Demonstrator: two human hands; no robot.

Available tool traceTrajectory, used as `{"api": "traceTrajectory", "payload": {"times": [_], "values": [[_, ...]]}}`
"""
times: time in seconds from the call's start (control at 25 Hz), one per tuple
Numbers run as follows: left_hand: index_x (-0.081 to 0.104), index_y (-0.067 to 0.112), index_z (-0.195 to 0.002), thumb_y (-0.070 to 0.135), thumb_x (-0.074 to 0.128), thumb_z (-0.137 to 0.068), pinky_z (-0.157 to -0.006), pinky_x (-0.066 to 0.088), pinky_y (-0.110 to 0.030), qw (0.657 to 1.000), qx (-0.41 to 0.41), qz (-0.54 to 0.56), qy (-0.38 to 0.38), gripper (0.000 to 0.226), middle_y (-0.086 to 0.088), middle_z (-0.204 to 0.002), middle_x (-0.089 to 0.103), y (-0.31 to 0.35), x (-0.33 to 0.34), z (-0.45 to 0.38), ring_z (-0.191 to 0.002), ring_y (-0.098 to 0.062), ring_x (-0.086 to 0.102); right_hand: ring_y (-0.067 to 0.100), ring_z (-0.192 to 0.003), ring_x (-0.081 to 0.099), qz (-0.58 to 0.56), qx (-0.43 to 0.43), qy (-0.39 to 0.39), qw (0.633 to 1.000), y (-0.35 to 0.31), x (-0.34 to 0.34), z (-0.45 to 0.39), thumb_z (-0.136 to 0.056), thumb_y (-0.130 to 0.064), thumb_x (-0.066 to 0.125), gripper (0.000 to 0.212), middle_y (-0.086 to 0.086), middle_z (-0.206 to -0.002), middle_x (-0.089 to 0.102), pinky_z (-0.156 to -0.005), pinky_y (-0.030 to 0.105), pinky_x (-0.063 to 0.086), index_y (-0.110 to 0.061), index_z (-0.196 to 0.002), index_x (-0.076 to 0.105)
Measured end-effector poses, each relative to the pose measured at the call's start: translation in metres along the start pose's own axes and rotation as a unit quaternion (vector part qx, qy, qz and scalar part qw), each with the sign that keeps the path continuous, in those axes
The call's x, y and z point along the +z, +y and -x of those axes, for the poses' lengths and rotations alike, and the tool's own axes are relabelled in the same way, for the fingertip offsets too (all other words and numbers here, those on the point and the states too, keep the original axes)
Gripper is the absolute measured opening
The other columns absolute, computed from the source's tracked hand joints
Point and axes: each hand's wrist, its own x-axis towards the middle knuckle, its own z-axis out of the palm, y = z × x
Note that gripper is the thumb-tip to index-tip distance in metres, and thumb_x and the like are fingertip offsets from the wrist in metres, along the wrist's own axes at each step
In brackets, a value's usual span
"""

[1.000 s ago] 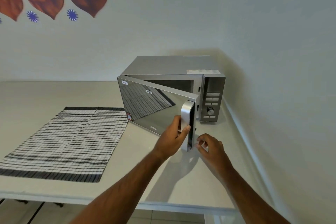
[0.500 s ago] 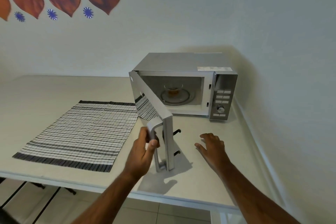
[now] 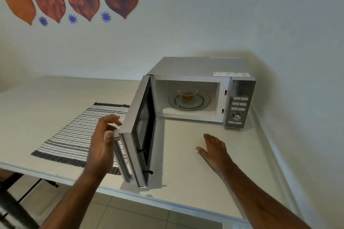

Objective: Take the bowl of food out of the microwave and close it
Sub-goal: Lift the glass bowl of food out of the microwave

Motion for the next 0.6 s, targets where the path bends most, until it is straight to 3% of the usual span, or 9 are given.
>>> {"api": "traceTrajectory", "payload": {"times": [0.08,0.16,0.24,0.32,0.44,0.6], "values": [[0.061,0.034,-0.134,0.086,0.018,-0.095,-0.084,0.054,-0.035,1.000,0.003,-0.010,-0.002,0.078,0.012,-0.133,0.063,0.002,-0.011,-0.011,-0.115,-0.007,0.064,0.024,-0.160,0.029,-0.004,-0.002,-0.002,1.000,-0.003,0.003,-0.004,-0.105,-0.056,0.047,0.076,0.007,-0.173,0.033,-0.130,0.042,0.022,-0.014,-0.166,0.028],[0.070,0.020,-0.134,0.086,0.014,-0.094,-0.096,0.053,-0.042,1.000,-0.012,-0.010,-0.017,0.095,0.004,-0.140,0.066,0.004,-0.021,-0.023,-0.126,-0.017,0.064,0.024,-0.159,0.031,-0.018,-0.004,-0.001,1.000,-0.006,0.007,-0.006,-0.105,-0.057,0.047,0.075,0.006,-0.172,0.036,-0.129,0.042,0.023,-0.015,-0.165,0.030],[0.075,0.024,-0.130,0.091,0.011,-0.089,-0.097,0.054,-0.047,0.997,-0.062,-0.018,-0.037,0.101,0.002,-0.137,0.072,0.008,-0.033,-0.033,-0.124,-0.020,0.068,0.022,-0.157,0.035,-0.022,-0.009,0.000,1.000,-0.009,0.008,-0.009,-0.105,-0.057,0.048,0.074,0.004,-0.170,0.040,-0.128,0.041,0.025,-0.017,-0.165,0.031],[0.079,0.034,-0.124,0.096,0.010,-0.085,-0.087,0.055,-0.039,0.993,-0.093,-0.045,-0.052,0.100,0.011,-0.128,0.076,0.016,-0.045,-0.044,-0.114,-0.009,0.072,0.022,-0.154,0.039,-0.019,-0.016,0.005,1.000,-0.009,0.008,-0.012,-0.104,-0.057,0.048,0.074,0.003,-0.168,0.043,-0.126,0.041,0.027,-0.018,-0.165,0.032],[0.079,0.035,-0.113,0.090,0.011,-0.091,-0.081,0.049,-0.024,0.988,-0.059,-0.128,-0.069,0.090,0.019,-0.117,0.074,0.030,-0.051,-0.060,-0.106,-0.004,0.070,0.022,-0.153,0.040,-0.025,-0.016,0.002,1.000,-0.006,0.006,-0.015,-0.104,-0.057,0.049,0.074,0.003,-0.167,0.044,-0.126,0.041,0.029,-0.017,-0.165,0.032],[0.072,0.030,-0.122,0.068,0.024,-0.103,-0.093,0.042,-0.032,0.953,0.035,-0.287,-0.085,0.064,0.016,-0.119,0.065,0.049,-0.025,-0.070,-0.116,-0.008,0.055,0.025,-0.153,0.039,-0.052,-0.005,0.005,0.999,0.000,0.003,-0.015,-0.104,-0.057,0.051,0.075,0.005,-0.167,0.044,-0.125,0.039,0.030,-0.016,-0.164,0.033]]}}
